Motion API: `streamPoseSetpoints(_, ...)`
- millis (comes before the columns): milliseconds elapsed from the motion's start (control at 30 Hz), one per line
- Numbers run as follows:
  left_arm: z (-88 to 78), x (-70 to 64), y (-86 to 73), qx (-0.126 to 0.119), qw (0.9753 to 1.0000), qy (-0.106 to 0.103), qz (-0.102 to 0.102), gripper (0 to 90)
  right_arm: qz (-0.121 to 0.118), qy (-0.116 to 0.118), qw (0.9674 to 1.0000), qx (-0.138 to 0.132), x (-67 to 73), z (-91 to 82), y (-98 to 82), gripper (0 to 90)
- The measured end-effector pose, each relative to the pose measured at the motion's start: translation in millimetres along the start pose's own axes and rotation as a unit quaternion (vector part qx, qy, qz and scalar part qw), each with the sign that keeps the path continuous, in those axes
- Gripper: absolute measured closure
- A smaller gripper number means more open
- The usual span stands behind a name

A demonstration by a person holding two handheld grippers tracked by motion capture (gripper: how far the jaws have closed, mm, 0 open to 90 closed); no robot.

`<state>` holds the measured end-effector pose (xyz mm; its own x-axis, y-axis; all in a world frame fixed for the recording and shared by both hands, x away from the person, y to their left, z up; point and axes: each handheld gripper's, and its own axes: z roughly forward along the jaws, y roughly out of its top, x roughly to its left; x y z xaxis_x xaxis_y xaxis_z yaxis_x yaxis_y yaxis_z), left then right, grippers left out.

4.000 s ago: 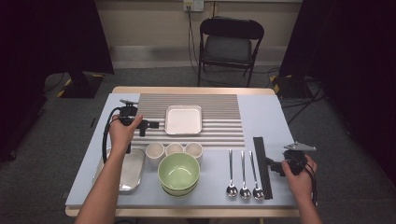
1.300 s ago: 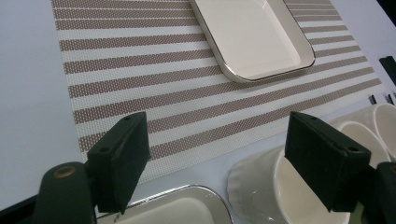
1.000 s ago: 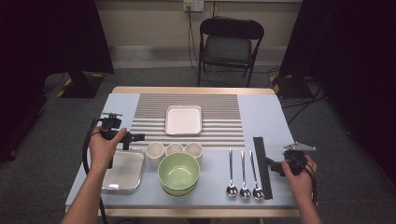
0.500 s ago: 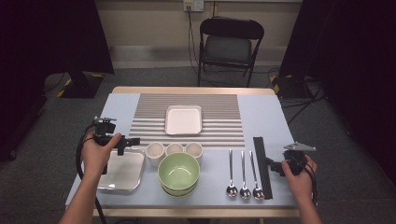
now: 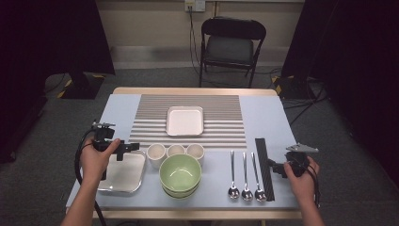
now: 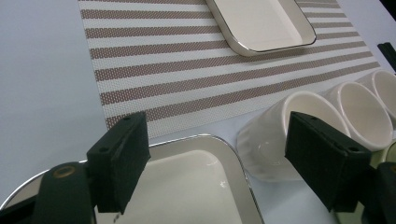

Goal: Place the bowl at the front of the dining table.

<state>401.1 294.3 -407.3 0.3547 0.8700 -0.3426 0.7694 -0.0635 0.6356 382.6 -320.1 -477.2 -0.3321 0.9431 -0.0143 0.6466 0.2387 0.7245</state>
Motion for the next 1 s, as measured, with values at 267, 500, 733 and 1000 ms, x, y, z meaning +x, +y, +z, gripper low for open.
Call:
streamPoseSetpoints(267, -0.7, 2.8, -6.0, -0.002, 1.0, 0.0, 0.001, 21.6, 0.0, 0.0, 1.0, 0.0, 0.0, 0.0, 0.0, 14.9)
streamPoseSetpoints(500, -0.8, 6.3, -11.9, 0.001, 1.0, 0.001, -0.004, 21.6, 0.0, 0.0, 1.0, 0.0, 0.0, 0.0, 0.0, 14.9)
streamPoseSetpoints(733, -1.1, 8.5, -17.7, 0.0, 1.0, -0.002, -0.007, 21.6, 0.0, 0.0, 1.0, 0.0, -0.1, 0.0, 0.0, 14.9)
streamPoseSetpoints(1000, -1.0, 9.9, -22.3, 0.001, 1.0, 0.0, -0.005, 21.6, 0.0, 0.0, 1.0, 0.001, 0.0, -0.1, 0.1, 14.9)
